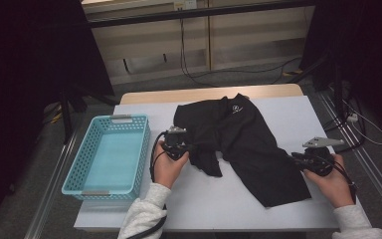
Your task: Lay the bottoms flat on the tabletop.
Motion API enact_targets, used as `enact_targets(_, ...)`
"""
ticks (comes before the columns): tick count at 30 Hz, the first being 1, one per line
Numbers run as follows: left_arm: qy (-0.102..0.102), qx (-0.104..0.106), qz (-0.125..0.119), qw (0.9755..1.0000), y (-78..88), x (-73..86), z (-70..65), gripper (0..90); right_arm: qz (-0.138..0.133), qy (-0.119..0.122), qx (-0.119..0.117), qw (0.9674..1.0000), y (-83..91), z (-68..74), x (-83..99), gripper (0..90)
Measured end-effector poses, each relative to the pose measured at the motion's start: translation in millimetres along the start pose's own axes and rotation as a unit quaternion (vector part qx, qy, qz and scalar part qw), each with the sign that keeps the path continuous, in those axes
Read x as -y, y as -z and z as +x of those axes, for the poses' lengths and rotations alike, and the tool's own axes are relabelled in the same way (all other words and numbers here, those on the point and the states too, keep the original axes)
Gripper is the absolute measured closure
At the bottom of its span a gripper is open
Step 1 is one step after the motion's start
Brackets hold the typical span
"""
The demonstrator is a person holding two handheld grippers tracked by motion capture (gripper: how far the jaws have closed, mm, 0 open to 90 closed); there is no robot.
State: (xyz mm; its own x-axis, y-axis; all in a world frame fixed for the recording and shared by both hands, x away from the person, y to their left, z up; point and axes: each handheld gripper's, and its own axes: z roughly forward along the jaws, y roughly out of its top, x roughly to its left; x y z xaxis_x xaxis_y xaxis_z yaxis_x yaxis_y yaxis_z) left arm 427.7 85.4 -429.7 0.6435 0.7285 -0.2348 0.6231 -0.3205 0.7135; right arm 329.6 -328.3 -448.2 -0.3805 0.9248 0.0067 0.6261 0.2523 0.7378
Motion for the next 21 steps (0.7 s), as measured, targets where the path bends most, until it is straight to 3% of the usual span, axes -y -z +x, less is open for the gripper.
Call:
enact_targets(6, 0.001, -0.001, -0.003, 1.0000, -0.1, -0.5, -0.3, 86.8, -0.032, 0.005, -0.003, 0.9995, -8.1, 9.2, -19.1, 67.7)
enact_targets(9, 0.002, 0.001, -0.003, 1.0000, 0.4, -0.9, 0.1, 86.9, -0.017, 0.018, 0.000, 0.9997, -18.9, 14.9, -22.6, 72.1)
enact_targets(10, 0.002, 0.000, -0.006, 1.0000, 0.3, -0.9, 0.3, 86.9, -0.007, 0.028, 0.005, 0.9996, -23.4, 17.0, -21.9, 76.5)
enact_targets(11, 0.004, -0.001, -0.008, 1.0000, 0.4, -0.8, 0.4, 86.9, 0.000, 0.045, -0.001, 0.9990, -27.3, 19.2, -20.6, 86.6)
enact_targets(14, 0.002, -0.001, -0.007, 1.0000, 2.0, -0.6, 1.5, 87.0, 0.009, 0.108, 0.005, 0.9941, -29.3, 28.4, -20.2, 89.7)
enact_targets(15, 0.002, 0.000, -0.007, 1.0000, 2.5, -0.6, 1.6, 87.0, 0.015, 0.114, 0.003, 0.9933, -28.3, 31.8, -20.9, 89.5)
enact_targets(18, 0.001, -0.002, -0.005, 1.0000, 2.1, -0.1, 1.2, 86.9, 0.031, 0.102, 0.003, 0.9943, -30.8, 34.3, -19.7, 81.2)
enact_targets(21, 0.001, -0.002, -0.005, 1.0000, 0.9, 0.3, 1.2, 86.9, 0.024, 0.080, -0.009, 0.9965, -29.2, 31.4, -19.8, 73.6)
